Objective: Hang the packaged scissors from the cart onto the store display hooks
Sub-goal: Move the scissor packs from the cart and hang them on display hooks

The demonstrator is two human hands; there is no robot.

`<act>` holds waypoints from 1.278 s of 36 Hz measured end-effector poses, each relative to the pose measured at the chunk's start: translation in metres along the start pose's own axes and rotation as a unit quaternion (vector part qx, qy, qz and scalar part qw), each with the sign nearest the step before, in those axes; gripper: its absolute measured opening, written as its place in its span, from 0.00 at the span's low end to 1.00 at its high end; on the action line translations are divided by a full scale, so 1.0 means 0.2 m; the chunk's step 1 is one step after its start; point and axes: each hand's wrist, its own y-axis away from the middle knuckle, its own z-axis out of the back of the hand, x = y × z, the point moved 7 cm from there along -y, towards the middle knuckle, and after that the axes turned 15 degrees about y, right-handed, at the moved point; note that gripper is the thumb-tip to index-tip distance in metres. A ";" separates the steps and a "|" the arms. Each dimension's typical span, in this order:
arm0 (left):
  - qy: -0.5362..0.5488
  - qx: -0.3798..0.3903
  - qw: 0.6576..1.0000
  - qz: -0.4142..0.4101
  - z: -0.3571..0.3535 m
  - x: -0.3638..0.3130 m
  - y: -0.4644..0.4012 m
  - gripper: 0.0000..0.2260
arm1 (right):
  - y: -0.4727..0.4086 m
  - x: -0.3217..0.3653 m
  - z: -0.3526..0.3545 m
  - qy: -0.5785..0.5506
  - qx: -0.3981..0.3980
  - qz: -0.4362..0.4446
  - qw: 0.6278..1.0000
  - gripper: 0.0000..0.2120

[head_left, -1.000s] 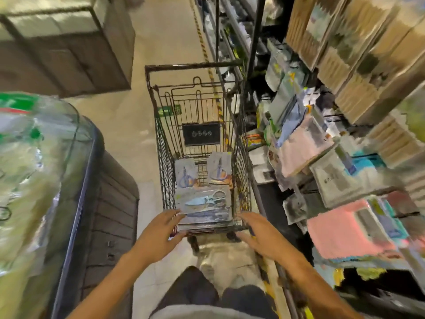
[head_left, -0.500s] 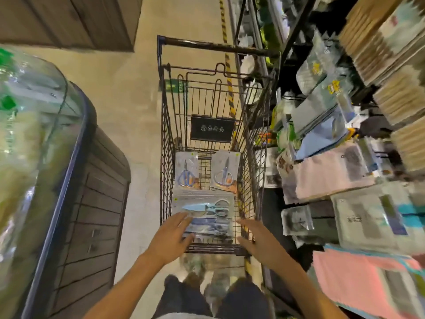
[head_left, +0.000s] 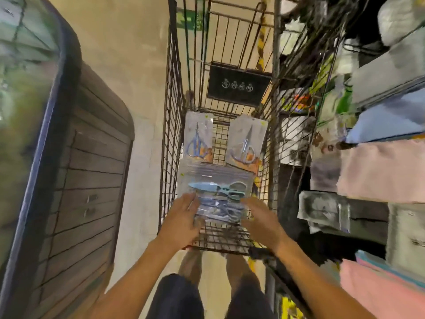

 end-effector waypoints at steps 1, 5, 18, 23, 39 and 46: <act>0.004 -0.001 1.000 0.005 -0.02 0.02 -0.03 0.31 | -0.06 -0.01 -0.02 -0.006 -0.004 0.003 1.000 0.23; 0.009 0.003 1.000 0.008 -0.09 0.07 -0.11 0.31 | -0.31 -0.05 -0.14 -0.013 -0.059 0.027 0.998 0.28; 0.008 0.005 0.999 0.040 -0.21 0.23 -0.22 0.29 | -0.65 -0.15 -0.41 0.157 -0.172 0.079 0.969 0.37; 0.015 0.016 0.998 0.061 -0.22 0.26 -0.19 0.28 | -0.67 -0.14 -0.37 0.168 -0.147 0.071 0.972 0.33; 0.382 -0.039 0.912 0.144 -0.01 0.04 -0.12 0.29 | -0.37 -0.14 -0.06 -0.263 -0.051 0.012 0.963 0.34; 0.582 -0.124 0.794 0.130 0.00 -0.07 -0.16 0.39 | -0.23 0.01 -0.23 -0.431 0.005 0.002 0.902 0.34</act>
